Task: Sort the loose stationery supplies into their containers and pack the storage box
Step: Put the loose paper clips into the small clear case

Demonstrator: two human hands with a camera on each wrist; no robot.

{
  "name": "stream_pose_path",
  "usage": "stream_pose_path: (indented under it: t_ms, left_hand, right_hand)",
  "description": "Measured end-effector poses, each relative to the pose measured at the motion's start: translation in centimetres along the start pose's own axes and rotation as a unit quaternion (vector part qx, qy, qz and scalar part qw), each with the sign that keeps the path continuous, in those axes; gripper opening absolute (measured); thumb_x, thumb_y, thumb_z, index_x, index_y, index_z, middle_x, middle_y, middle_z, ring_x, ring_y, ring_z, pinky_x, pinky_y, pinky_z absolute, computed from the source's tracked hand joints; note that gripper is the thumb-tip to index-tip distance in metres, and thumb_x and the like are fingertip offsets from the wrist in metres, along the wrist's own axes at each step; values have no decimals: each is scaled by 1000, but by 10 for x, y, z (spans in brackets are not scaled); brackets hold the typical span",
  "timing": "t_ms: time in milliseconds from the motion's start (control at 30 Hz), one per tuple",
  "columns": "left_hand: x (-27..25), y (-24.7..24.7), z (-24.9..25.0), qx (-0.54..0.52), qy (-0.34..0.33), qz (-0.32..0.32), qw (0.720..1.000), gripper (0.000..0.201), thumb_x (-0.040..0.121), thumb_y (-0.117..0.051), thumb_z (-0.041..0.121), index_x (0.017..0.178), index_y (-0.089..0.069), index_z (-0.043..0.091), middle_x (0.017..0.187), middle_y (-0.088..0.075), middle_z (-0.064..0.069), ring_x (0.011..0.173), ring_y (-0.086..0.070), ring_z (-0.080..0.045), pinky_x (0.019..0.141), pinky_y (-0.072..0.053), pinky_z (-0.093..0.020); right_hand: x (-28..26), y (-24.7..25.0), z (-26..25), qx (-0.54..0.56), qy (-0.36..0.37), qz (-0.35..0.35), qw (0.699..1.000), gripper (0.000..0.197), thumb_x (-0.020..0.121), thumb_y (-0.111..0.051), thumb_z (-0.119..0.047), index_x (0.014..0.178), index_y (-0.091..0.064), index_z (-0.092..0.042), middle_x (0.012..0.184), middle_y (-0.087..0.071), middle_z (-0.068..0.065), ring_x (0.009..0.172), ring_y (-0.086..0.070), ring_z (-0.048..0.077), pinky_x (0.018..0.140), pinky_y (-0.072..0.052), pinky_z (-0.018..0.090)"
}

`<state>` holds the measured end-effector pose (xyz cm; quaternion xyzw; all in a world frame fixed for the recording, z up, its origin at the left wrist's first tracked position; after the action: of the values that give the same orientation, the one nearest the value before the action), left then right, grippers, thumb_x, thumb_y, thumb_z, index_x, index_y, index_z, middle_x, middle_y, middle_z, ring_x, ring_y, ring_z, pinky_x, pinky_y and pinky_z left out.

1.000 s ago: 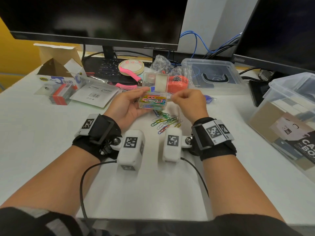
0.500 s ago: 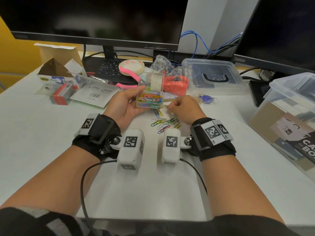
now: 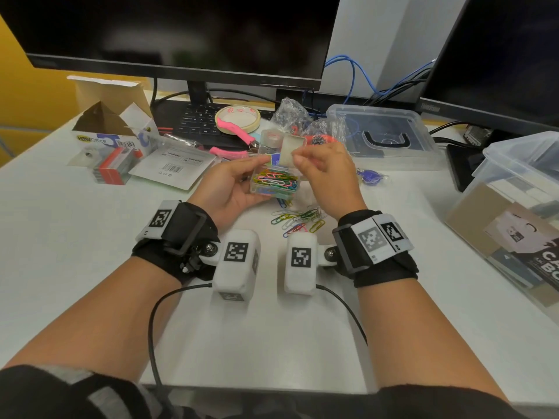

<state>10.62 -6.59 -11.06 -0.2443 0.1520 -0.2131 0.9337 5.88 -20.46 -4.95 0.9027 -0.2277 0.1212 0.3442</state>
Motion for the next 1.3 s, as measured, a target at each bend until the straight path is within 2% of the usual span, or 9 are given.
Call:
stream_pose_path:
  t_ms: [133, 267, 367, 533, 667, 833, 1000, 1167, 1300]
  left_hand:
    - [2, 11, 8, -39, -27, 41, 998, 18, 92, -51, 5, 106, -61, -1, 103, -62, -13, 88, -67, -30, 68, -60, -39]
    - [3, 21, 12, -55, -41, 70, 995, 18, 95, -48, 11, 102, -62, 2, 97, -62, -7, 90, -66, -29, 62, -60, -36]
    - [4, 23, 11, -54, -41, 76, 995, 19, 95, -47, 10, 103, -62, 1, 105, -60, -9, 96, -64, -31, 68, -60, -40]
    - [3, 21, 12, -52, -39, 70, 995, 21, 96, -46, 12, 105, -61, 1, 100, -61, -7, 91, -65, -30, 65, -60, -38]
    - [3, 21, 11, -52, -36, 73, 995, 21, 94, -48, 9, 109, -60, 0, 102, -62, -9, 96, -65, -32, 73, -59, -41]
    - [3, 21, 10, -58, -35, 71, 995, 24, 93, -49, 6, 113, -59, -2, 98, -63, -10, 92, -66, -32, 71, -59, -43]
    - [3, 21, 10, -56, -30, 73, 995, 20, 93, -49, 4, 107, -61, -2, 98, -62, -11, 87, -67, -32, 60, -58, -38]
    - [3, 22, 10, -57, -28, 75, 995, 26, 92, -50, 4, 115, -59, -4, 108, -60, -14, 98, -66, -36, 68, -59, -43]
    - [3, 21, 9, -58, -23, 76, 995, 24, 92, -50, 3, 112, -60, -3, 109, -60, -15, 98, -66, -36, 68, -59, -43]
  right_hand:
    - [3, 14, 25, -30, -70, 53, 996, 21, 93, -53, -23, 106, -69, -20, 114, -59, 10, 110, -51, 28, 99, -38, 39]
    - [-3, -30, 38, -118, -85, -151, 978, 31, 95, -50, -23, 124, -61, -23, 133, -54, 8, 129, -39, 27, 109, -27, 45]
    - [-8, -38, 37, -167, -87, -204, 961, 27, 94, -51, -21, 116, -66, -25, 133, -55, 2, 130, -38, 26, 110, -26, 42]
    - [-8, -30, 27, -144, -83, -175, 970, 19, 90, -56, -15, 95, -73, -9, 107, -69, 6, 110, -56, 23, 102, -36, 41]
    - [-13, -34, 30, -135, -103, -196, 966, 25, 82, -69, -31, 99, -69, -12, 115, -61, 6, 117, -49, 23, 103, -36, 41]
    - [-14, -37, 32, -126, -106, -213, 963, 17, 78, -75, -22, 85, -71, -7, 83, -63, 0, 98, -59, 20, 99, -41, 42]
    - [-15, -41, 33, -138, -110, -233, 956, 17, 85, -67, -21, 87, -71, -4, 84, -62, 2, 101, -57, 22, 102, -38, 42]
    - [-17, -43, 30, -128, -107, -237, 957, 17, 89, -62, -18, 74, -65, -12, 80, -62, -2, 96, -55, 19, 99, -40, 39]
    - [-13, -32, 29, -72, -103, -181, 975, 13, 91, -55, -9, 79, -56, -14, 89, -63, -2, 87, -56, 15, 75, -44, 25]
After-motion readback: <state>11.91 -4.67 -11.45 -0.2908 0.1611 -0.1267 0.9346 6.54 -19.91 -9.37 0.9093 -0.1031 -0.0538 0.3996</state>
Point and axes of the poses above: each hand's wrist, its own x-axis towards the middle knuckle, its own y-axis out of the back of the hand, z = x × y, the point moved 10 cm from there along x, towards the middle knuckle
